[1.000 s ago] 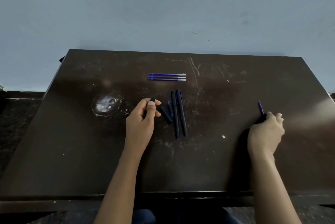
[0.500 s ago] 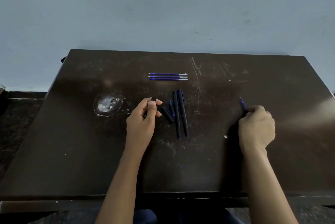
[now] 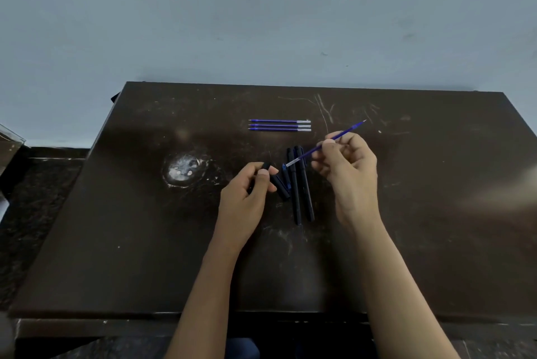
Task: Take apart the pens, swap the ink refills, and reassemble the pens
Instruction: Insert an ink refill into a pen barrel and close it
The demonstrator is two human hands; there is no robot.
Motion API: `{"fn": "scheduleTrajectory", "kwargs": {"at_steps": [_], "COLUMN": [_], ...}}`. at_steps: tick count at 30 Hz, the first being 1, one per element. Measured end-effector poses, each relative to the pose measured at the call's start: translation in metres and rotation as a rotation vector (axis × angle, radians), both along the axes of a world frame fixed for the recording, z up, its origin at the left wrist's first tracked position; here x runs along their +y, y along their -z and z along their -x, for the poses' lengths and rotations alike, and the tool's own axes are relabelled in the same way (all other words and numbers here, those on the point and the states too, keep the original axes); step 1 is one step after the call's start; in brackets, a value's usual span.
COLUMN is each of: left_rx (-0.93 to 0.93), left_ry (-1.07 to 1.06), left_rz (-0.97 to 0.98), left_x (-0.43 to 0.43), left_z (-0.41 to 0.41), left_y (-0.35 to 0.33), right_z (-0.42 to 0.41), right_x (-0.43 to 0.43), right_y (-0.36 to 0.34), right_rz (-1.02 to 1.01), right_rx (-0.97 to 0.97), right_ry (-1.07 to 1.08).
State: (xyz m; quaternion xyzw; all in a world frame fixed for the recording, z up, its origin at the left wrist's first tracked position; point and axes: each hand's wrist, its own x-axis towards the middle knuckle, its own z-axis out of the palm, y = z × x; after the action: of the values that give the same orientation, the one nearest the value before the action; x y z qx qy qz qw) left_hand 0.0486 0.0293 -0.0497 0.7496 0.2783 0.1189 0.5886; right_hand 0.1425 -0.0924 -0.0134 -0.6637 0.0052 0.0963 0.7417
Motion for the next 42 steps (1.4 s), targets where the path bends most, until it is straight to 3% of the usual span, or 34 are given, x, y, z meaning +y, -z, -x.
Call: {"fn": "scheduleTrajectory", "kwargs": {"at_steps": [18,28,34,42], "left_rx": [0.018,-0.073,-0.133,-0.093], "left_ry": [0.086,0.069,-0.066,-0.111], "left_rz": [-0.078,-0.025,0.028,0.009], "left_x": [0.001,0.002,0.004,0.006], "left_z": [0.001,-0.001,-0.001,-0.001], "left_y": [-0.004,0.0,-0.003,-0.001], "right_z": [0.007,0.012,0.013,0.024], "right_x": [0.004,0.012,0.017,0.031], "right_y": [0.006,0.008,0.025,0.028], "right_rz": [-0.057,0.368,0.807,1.096], "right_rx": [-0.094,-0.282,-0.507,-0.454], "right_ry": [-0.056,-0.383,-0.292,-0.36]}}
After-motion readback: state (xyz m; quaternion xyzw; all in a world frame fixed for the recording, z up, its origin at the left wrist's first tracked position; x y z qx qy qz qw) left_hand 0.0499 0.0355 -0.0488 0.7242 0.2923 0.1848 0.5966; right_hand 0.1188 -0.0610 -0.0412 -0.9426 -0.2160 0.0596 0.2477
